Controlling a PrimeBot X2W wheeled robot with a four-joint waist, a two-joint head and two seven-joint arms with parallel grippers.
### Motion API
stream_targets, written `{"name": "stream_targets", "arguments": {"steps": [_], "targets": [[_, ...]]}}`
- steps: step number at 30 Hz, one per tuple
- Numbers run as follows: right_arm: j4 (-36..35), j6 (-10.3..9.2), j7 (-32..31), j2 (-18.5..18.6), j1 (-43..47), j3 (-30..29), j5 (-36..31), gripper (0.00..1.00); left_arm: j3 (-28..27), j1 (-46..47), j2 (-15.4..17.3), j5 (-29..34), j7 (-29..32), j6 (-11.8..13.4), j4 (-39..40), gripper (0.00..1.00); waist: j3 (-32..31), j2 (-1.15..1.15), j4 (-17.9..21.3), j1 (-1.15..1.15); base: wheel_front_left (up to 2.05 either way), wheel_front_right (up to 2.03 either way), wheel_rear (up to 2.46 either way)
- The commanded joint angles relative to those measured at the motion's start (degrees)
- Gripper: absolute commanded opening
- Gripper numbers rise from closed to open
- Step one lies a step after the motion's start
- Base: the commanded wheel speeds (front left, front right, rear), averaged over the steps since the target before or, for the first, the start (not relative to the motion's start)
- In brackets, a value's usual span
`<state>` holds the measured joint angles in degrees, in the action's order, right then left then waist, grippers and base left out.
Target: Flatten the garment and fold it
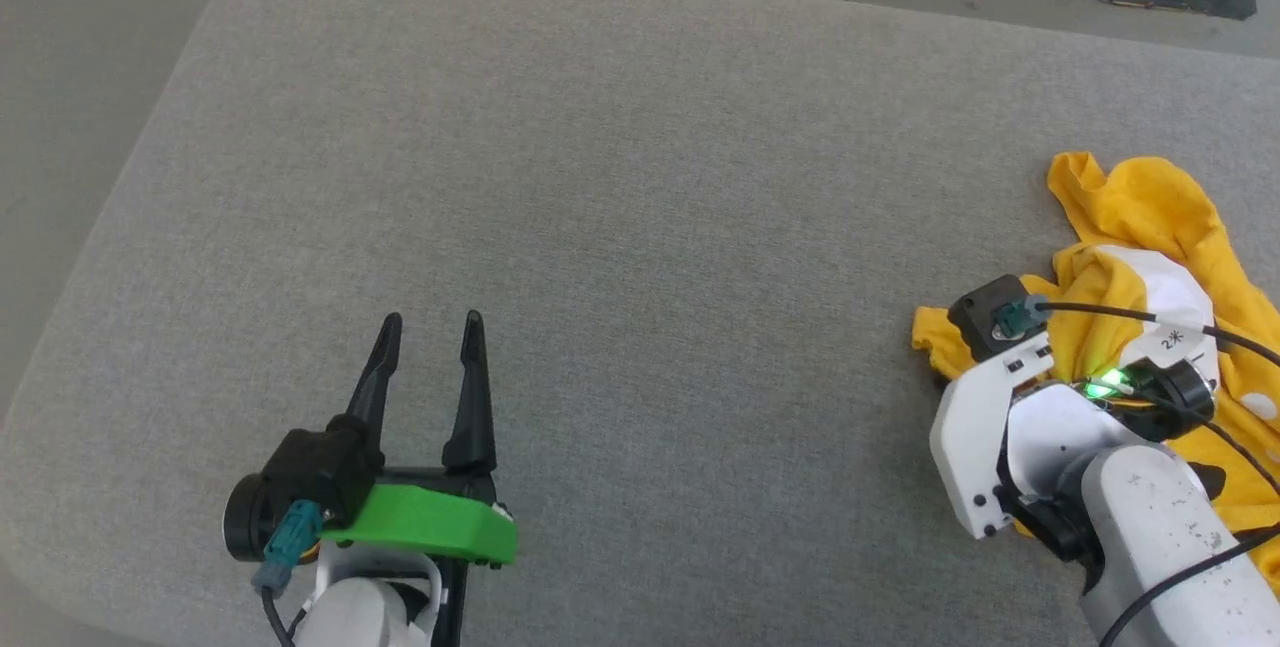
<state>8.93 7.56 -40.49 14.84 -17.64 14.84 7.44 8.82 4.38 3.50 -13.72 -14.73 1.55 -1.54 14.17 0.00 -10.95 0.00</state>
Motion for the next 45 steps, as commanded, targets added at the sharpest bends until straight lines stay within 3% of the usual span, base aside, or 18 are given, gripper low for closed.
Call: {"name": "stream_targets", "arguments": {"steps": [1,6,13,19,24,25,26,35,39,45], "targets": [[-0.36,-0.08,1.36,-0.93,-1.04,-0.11,0.76,0.00,-0.22,0.50,-0.34,-0.71,-0.26,0.08,-0.09,1.00,-1.04,0.00,0.26,0.00,0.00,0.00,0.00],[-2.76,-0.08,5.13,-4.37,-3.01,1.79,4.32,0.00,-1.10,-0.25,-0.40,-0.31,-0.26,0.12,0.01,1.00,-3.83,0.00,1.50,0.00,0.00,0.00,0.00],[-8.04,-0.08,3.95,-8.94,-1.78,12.34,13.92,0.00,-2.59,-1.43,-0.41,0.23,-0.27,0.41,0.56,1.00,-6.16,0.00,2.16,0.00,0.00,0.00,0.00],[-11.63,-0.08,-3.76,-5.44,3.89,24.40,22.81,0.00,-3.26,-2.30,-0.41,0.29,-0.27,0.33,0.83,1.00,-5.91,0.00,0.92,0.00,0.00,0.00,0.00],[-11.49,-0.08,-4.91,-1.10,6.87,25.11,23.50,0.00,-3.12,-2.65,-0.46,0.00,-0.27,0.21,0.74,1.00,-5.33,0.00,-0.18,0.00,0.00,0.00,0.00],[-11.29,-0.08,-4.34,-0.83,7.02,24.79,22.99,0.37,-3.05,-2.65,-0.47,-0.04,-0.27,0.22,0.71,1.00,-5.30,0.00,-0.31,0.00,0.00,0.00,0.00],[-11.04,-0.08,-3.35,-0.61,7.05,24.47,22.30,1.00,-2.95,-2.64,-0.48,-0.09,-0.27,0.24,0.64,1.00,-5.30,0.00,-0.45,0.00,0.00,0.00,0.00],[-10.96,-0.08,3.81,-4.34,6.04,17.67,20.65,1.00,-2.69,-3.48,-0.54,-0.13,-0.27,0.37,0.14,1.00,-8.23,0.00,0.54,0.00,0.00,0.00,0.00],[-12.79,-0.08,8.93,-6.82,6.70,9.87,17.54,1.00,-2.65,-4.21,-0.30,0.36,-0.27,0.20,0.67,1.00,-9.67,0.00,1.65,0.00,0.00,0.00,0.00],[-16.42,-0.08,19.30,-8.81,10.20,-4.80,6.39,1.00,-2.73,-5.46,1.04,1.11,-0.27,0.08,1.97,1.00,-10.51,0.00,3.92,0.00,0.00,0.00,0.00]]}}
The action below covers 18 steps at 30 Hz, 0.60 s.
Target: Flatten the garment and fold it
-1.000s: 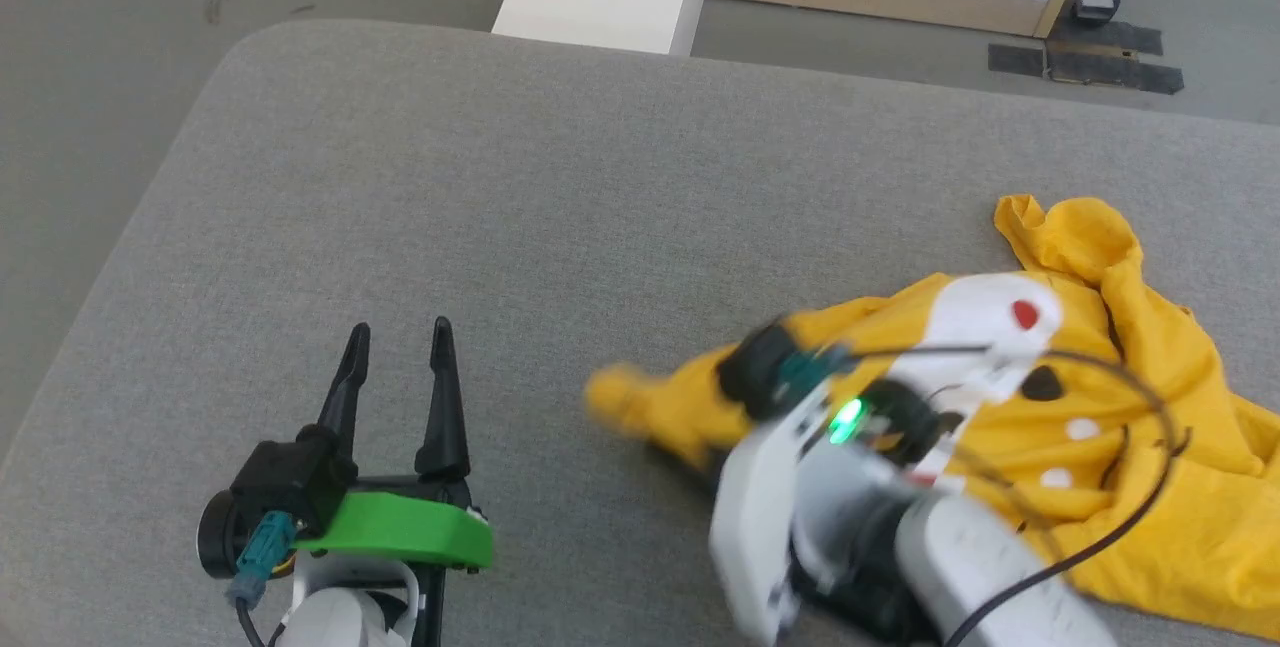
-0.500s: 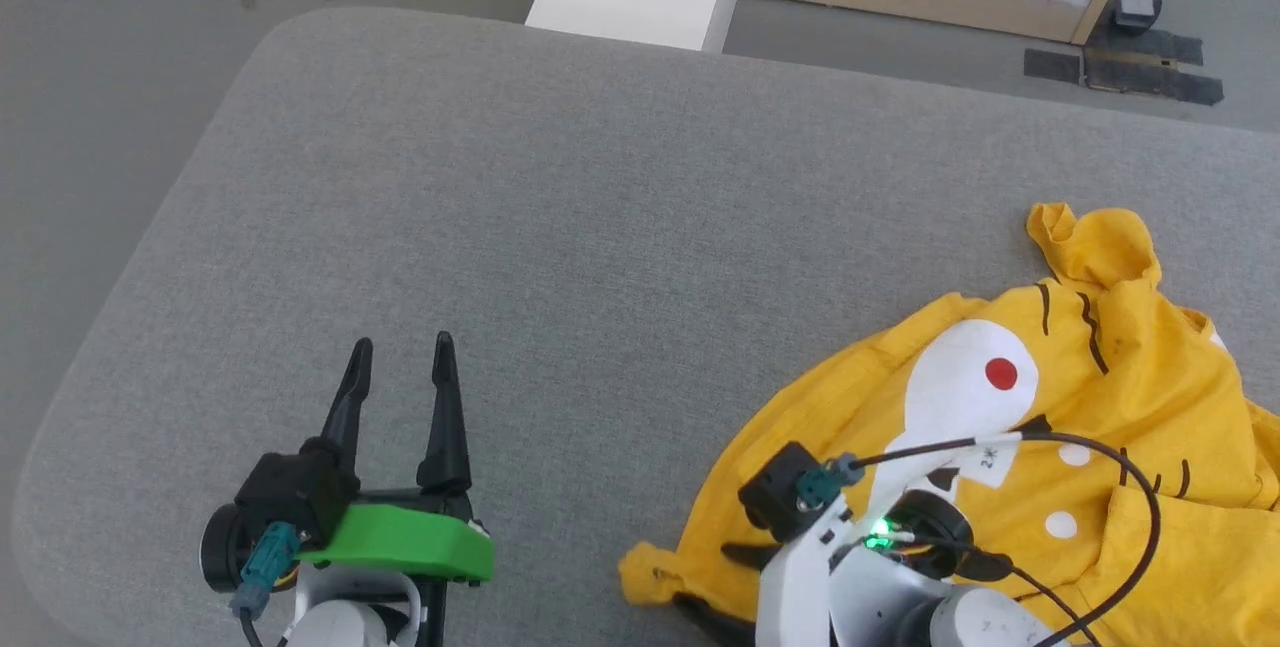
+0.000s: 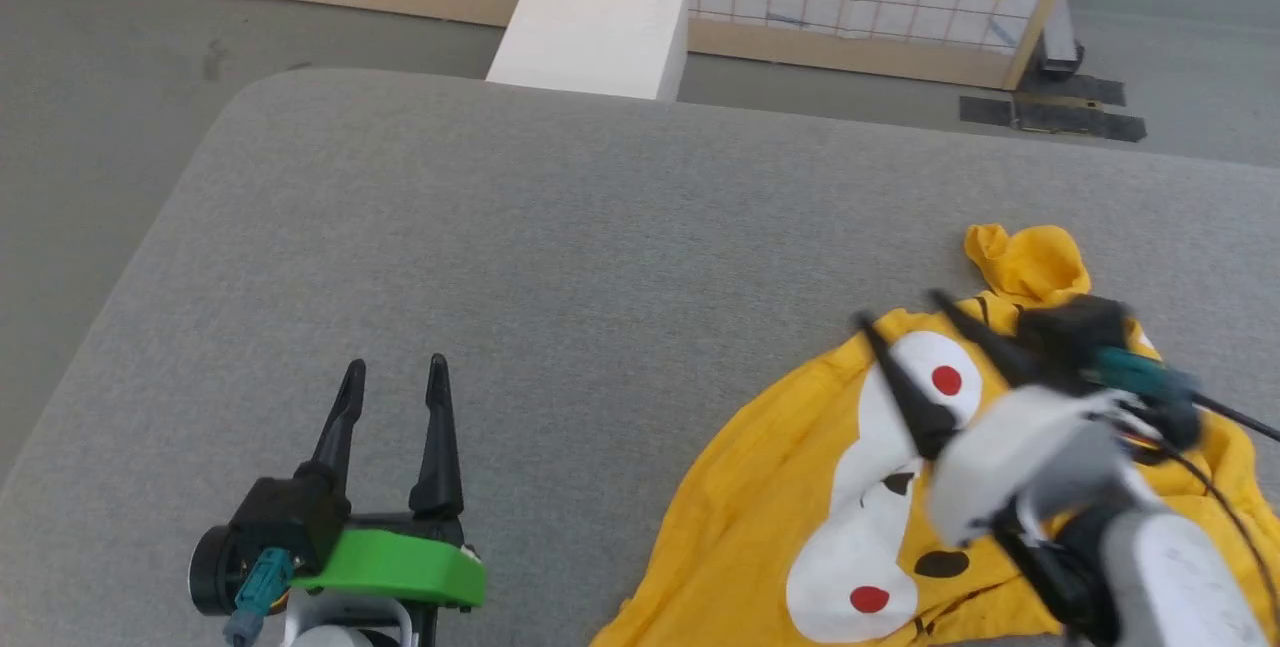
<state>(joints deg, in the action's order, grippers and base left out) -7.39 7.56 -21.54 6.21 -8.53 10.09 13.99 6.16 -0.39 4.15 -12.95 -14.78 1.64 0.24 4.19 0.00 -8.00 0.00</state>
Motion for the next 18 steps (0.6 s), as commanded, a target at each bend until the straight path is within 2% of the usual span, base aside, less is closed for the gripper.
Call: {"name": "stream_targets", "arguments": {"steps": [1,7,9,12,15,18], "targets": [[-0.60,-0.08,1.99,-0.94,2.43,-3.20,-1.21,1.00,-0.08,-0.91,0.57,0.38,-0.21,0.01,0.47,1.00,-0.60,0.00,1.38,0.00,0.00,0.00,0.00],[-3.16,-0.08,11.55,-3.09,10.31,-19.27,-8.09,1.00,0.43,-2.59,1.35,0.44,-0.02,-0.26,1.42,1.00,-0.69,0.00,3.72,0.00,0.00,0.00,0.00],[-3.48,-0.08,14.57,-3.26,12.97,-23.20,-8.12,1.00,0.84,-3.31,1.62,0.48,-0.02,-0.57,1.54,1.00,-0.68,0.00,4.40,0.00,0.00,0.00,0.00],[-2.35,-0.08,18.04,-3.30,16.96,-26.98,-6.14,1.00,1.41,-4.59,1.89,0.28,0.02,-1.09,1.33,1.00,-0.63,0.00,5.43,0.00,0.00,0.00,0.00],[1.11,-0.08,22.36,-3.32,20.15,-30.27,-3.00,1.00,1.25,-5.81,1.87,0.41,-0.03,-0.25,1.69,1.00,-0.04,0.00,7.57,0.00,0.00,0.00,0.00],[2.03,-0.08,23.64,-3.32,19.55,-30.05,-2.34,1.00,2.30,-4.53,2.30,1.25,0.36,-0.66,1.85,1.00,0.67,0.00,8.42,0.00,0.00,0.00,0.00]]}}
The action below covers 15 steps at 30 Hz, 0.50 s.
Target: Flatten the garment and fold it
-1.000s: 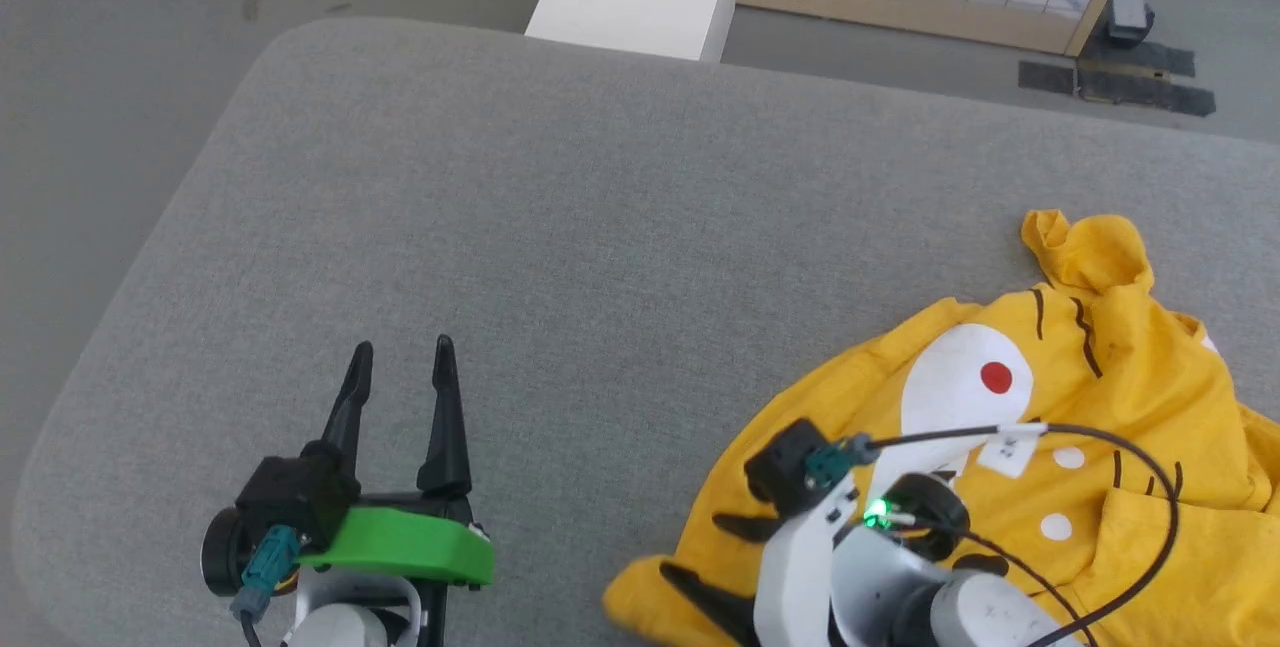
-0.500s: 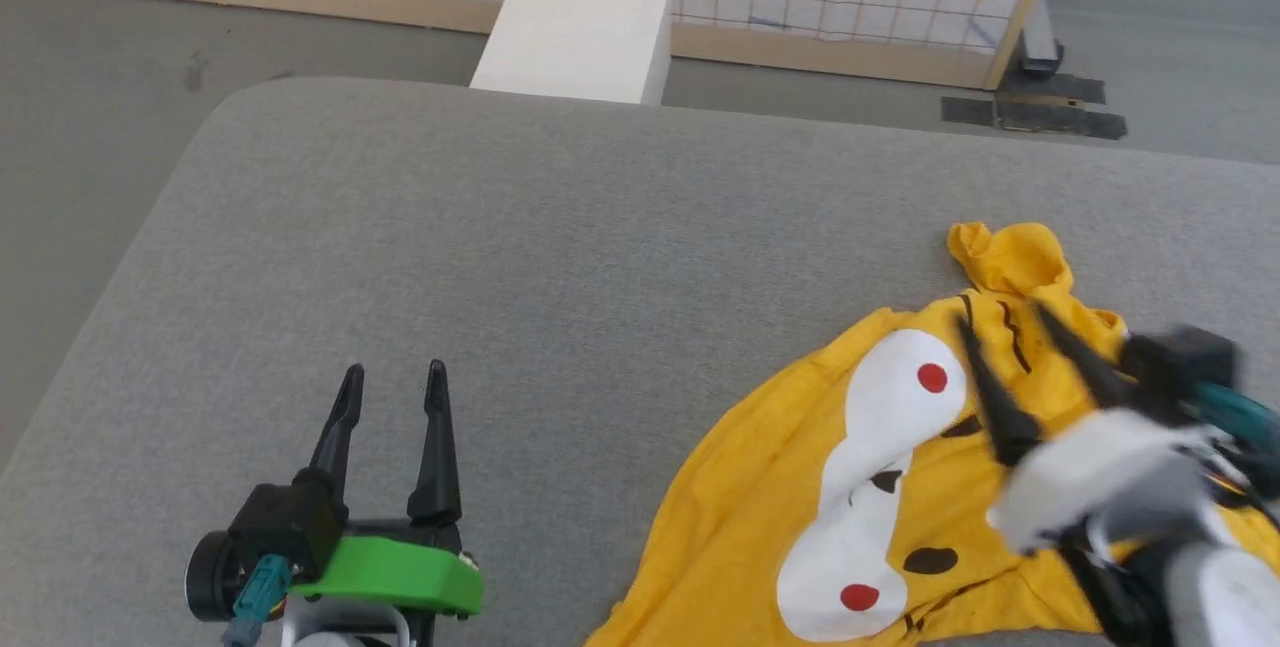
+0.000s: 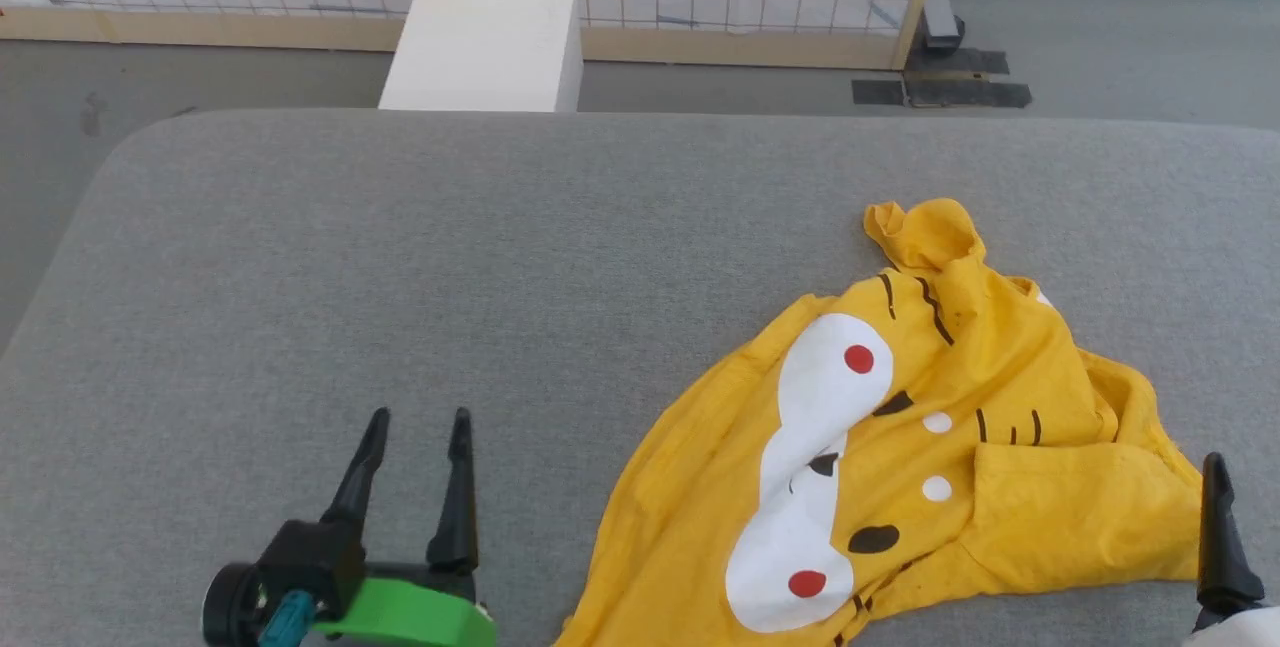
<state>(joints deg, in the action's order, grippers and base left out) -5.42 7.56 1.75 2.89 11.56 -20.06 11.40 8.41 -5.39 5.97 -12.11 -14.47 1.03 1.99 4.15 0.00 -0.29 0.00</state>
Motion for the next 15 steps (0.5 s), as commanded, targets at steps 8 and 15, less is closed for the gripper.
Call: {"name": "stream_targets", "arguments": {"steps": [8,15], "targets": [[-1.99,-0.08,1.22,-0.01,-5.54,-0.83,-0.43,1.00,7.91,15.66,2.61,4.63,8.43,-5.65,-2.02,1.00,4.95,0.00,1.43,0.00,0.00,0.00,0.00],[-5.39,-0.08,0.25,-0.01,-8.96,-0.93,-0.31,1.00,19.57,32.70,2.81,1.62,20.91,-8.42,-9.99,1.00,9.86,0.00,2.15,0.00,0.00,0.00,0.00]]}}
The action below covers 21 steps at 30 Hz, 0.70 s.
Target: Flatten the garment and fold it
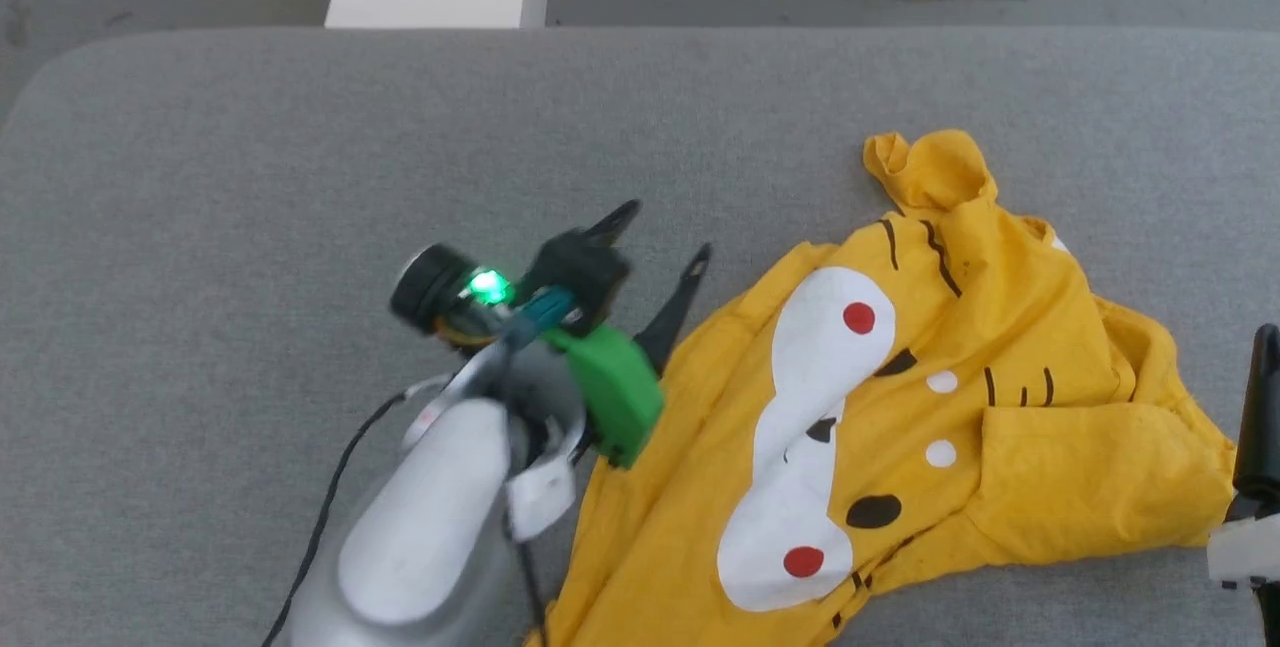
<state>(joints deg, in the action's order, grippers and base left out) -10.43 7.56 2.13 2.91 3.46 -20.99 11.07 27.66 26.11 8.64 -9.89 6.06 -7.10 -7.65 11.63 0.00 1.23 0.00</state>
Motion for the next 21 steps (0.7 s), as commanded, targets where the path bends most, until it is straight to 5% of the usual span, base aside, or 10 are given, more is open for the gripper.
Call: {"name": "stream_targets", "arguments": {"steps": [1,4,5,18,19,20,21], "targets": [[-0.82,-0.08,-0.28,-0.02,-1.26,0.14,0.02,1.00,2.93,3.54,0.39,-1.84,1.92,-0.32,-1.49,1.00,3.12,0.00,0.88,0.00,0.00,0.00,0.00],[-1.74,-0.08,-0.61,-0.02,-2.09,0.29,-0.34,1.00,8.18,8.80,1.11,-4.68,4.32,-0.35,-4.08,1.00,5.04,0.00,1.61,0.00,0.00,0.00,0.00],[-2.43,-0.08,-0.90,-0.02,-3.08,0.68,-0.12,1.00,13.81,14.03,2.17,-7.86,7.37,-0.37,-8.12,1.00,7.89,0.00,2.73,0.00,0.00,0.00,0.00],[-0.87,-0.08,0.35,-0.03,-5.82,2.32,1.17,1.00,26.53,22.63,4.27,-16.73,15.44,-0.38,-18.19,1.00,13.27,0.00,5.93,0.00,0.00,0.00,0.00],[-0.67,-0.08,0.45,-0.03,-5.90,2.41,1.23,1.00,27.33,22.93,4.47,-16.81,15.53,-0.38,-18.66,0.30,13.30,0.00,6.06,0.00,0.00,0.00,0.00],[-0.42,-0.08,0.58,-0.03,-6.00,2.49,1.30,1.00,27.86,23.18,4.64,-17.09,15.07,-0.38,-19.01,0.00,13.26,0.00,6.19,0.00,0.00,0.00,0.00],[-0.21,-0.08,0.67,-0.03,-6.05,2.54,1.33,1.00,27.92,23.15,4.66,-17.72,14.71,-0.38,-19.33,0.00,13.13,0.00,6.27,0.00,0.00,0.00,0.00]]}}
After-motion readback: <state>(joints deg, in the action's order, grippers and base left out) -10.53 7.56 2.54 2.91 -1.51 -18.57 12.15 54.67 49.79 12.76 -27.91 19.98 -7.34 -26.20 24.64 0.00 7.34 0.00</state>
